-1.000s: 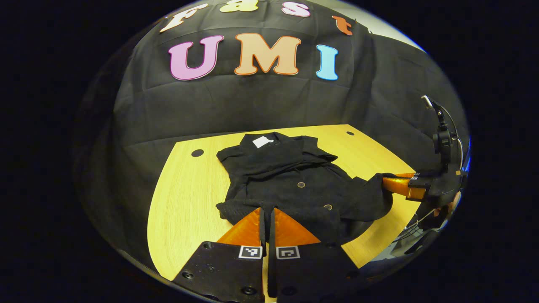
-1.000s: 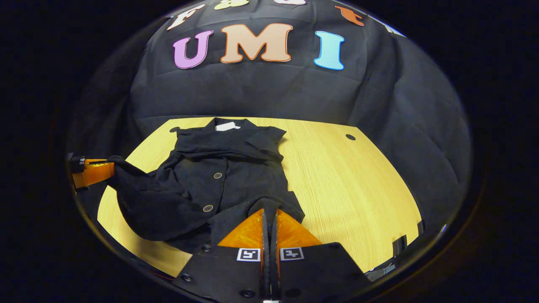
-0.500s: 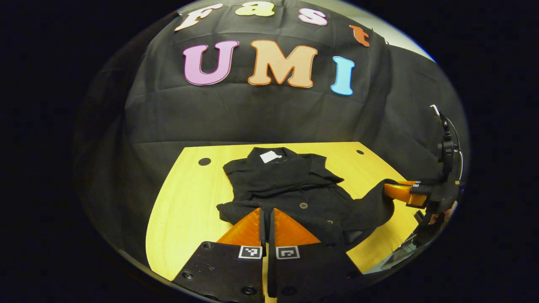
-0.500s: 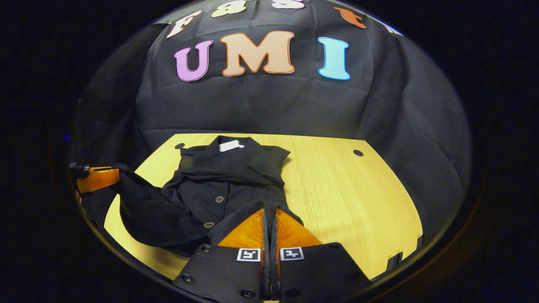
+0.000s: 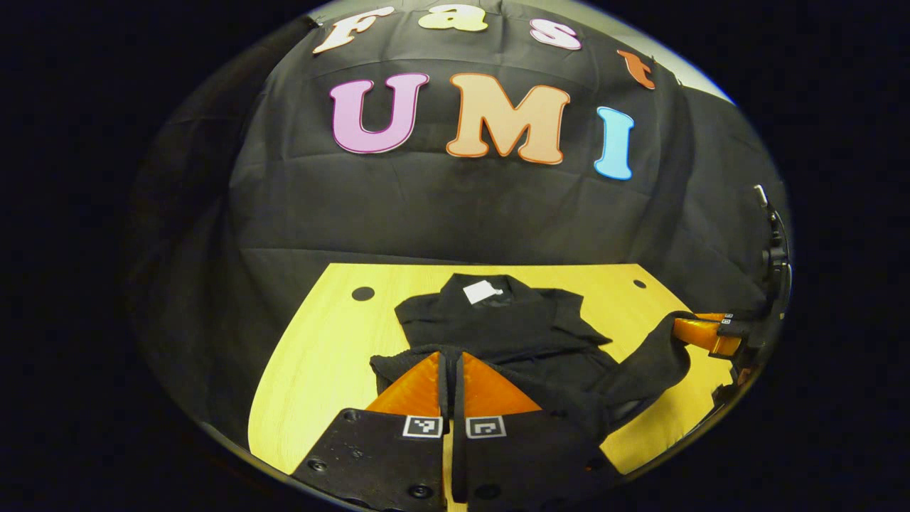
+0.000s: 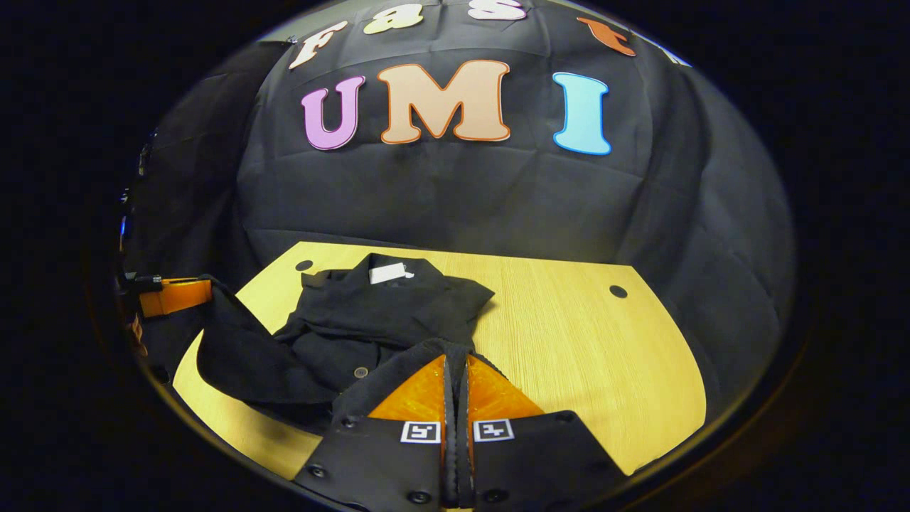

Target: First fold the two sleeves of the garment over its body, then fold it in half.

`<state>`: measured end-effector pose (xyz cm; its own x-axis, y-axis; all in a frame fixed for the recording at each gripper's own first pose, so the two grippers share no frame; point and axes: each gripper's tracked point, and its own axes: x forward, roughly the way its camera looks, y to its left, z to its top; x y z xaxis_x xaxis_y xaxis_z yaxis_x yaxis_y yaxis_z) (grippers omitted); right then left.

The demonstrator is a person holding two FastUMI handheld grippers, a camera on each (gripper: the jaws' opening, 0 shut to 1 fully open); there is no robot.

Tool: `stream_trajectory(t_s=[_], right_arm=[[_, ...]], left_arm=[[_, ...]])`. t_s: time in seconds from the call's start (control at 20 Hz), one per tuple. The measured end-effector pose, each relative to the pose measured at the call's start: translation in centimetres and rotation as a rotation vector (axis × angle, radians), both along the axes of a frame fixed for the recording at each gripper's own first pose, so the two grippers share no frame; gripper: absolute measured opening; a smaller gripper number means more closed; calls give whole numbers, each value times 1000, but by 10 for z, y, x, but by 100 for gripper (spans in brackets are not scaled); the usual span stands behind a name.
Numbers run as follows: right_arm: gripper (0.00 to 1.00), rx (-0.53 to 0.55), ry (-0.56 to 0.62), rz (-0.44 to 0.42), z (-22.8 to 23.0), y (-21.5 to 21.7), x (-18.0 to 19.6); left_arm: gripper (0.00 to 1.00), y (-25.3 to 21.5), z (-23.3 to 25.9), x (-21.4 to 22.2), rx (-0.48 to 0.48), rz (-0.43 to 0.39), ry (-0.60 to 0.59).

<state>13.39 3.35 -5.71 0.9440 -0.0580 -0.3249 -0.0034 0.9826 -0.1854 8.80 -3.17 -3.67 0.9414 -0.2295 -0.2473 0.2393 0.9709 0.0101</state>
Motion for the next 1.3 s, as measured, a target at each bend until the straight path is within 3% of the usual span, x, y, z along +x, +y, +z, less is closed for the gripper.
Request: stream_trajectory(t_s=[0.3, 0.65, 0.85, 1.3], right_arm=[[2, 2, -69, 33, 49, -7, 50], [2, 62, -115, 42, 72, -15, 119], [2, 31, -105, 33, 63, -16, 159], [2, 91, -21, -12, 16, -33, 217]], left_arm=[[0, -3, 32, 52, 10, 60, -70], [0, -8, 35, 108, 15, 109, -96], [0, -11, 25, 145, 33, 129, -100], [0, -13, -44, 203, 55, 168, -20]])
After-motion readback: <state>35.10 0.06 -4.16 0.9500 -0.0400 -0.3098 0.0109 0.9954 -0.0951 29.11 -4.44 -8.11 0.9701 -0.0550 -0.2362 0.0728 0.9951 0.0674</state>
